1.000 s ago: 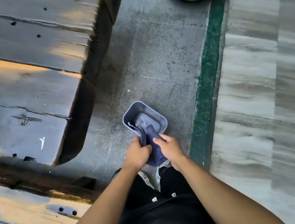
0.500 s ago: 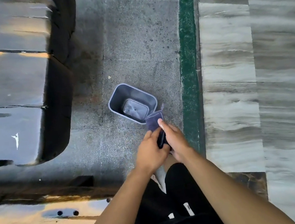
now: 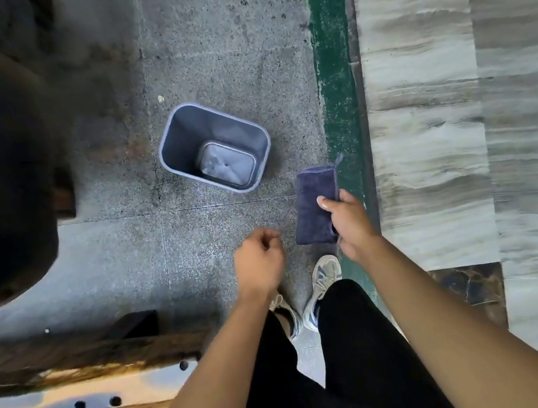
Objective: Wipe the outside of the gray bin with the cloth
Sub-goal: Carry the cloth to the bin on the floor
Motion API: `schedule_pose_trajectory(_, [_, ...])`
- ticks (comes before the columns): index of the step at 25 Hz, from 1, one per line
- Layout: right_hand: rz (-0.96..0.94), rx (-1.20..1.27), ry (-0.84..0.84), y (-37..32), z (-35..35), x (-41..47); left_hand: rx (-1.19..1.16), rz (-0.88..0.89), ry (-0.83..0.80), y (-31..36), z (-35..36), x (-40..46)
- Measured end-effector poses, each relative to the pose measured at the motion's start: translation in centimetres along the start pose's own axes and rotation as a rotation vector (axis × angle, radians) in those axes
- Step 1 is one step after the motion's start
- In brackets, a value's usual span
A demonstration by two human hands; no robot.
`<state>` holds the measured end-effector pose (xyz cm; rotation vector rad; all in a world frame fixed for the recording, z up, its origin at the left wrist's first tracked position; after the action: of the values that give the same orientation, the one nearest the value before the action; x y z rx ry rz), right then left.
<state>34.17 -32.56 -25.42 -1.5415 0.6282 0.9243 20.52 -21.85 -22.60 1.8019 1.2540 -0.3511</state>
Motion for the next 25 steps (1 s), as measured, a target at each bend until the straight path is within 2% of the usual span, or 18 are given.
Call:
schedule_pose_trajectory(4, [-0.072, -0.064, 0.023, 2.1, -1.2, 7.7, 0.143, 0.050, 0.052, -1.9, 4.6, 8.7])
schedule_pose_trajectory(9, [-0.148, -0.134, -0.015, 2.9, -1.4, 15.6, 0.350, 0.190, 0.292, -3.0, 9.6, 18.1])
schedule_pose_trajectory(12, [-0.271, -0.129, -0.010, 2.8, -1.0, 19.4, 0.309, 0.263, 0.365, -3.3, 11.1, 22.2])
schedule_pose_trajectory(17, [-0.396, -0.109, -0.048, 3.3, 1.5, 24.7, 0.298, 0.320, 0.307, -3.6, 12.7, 27.8])
schedule_pose_trajectory(21, [-0.416, -0.117, -0.085, 2.9, 3.5, 27.2, 0.406, 0.322, 0.200, -2.7, 13.7, 30.0])
schedule_pose_trajectory(25, [-0.482, -0.152, -0.123, 2.0, 4.6, 28.8, 0.493, 0.333, 0.183, -2.0, 13.4, 31.7])
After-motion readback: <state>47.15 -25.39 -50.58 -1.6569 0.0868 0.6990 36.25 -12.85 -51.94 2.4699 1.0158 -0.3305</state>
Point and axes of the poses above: each hand's wrist, its own x-axis towards the middle knuckle, its own z-axis out of the palm, y = z × x, the point moved 2 cm from there along x, towards the middle knuckle, and after that the axes turned 12 degrees about x, right-handed, at the moved point
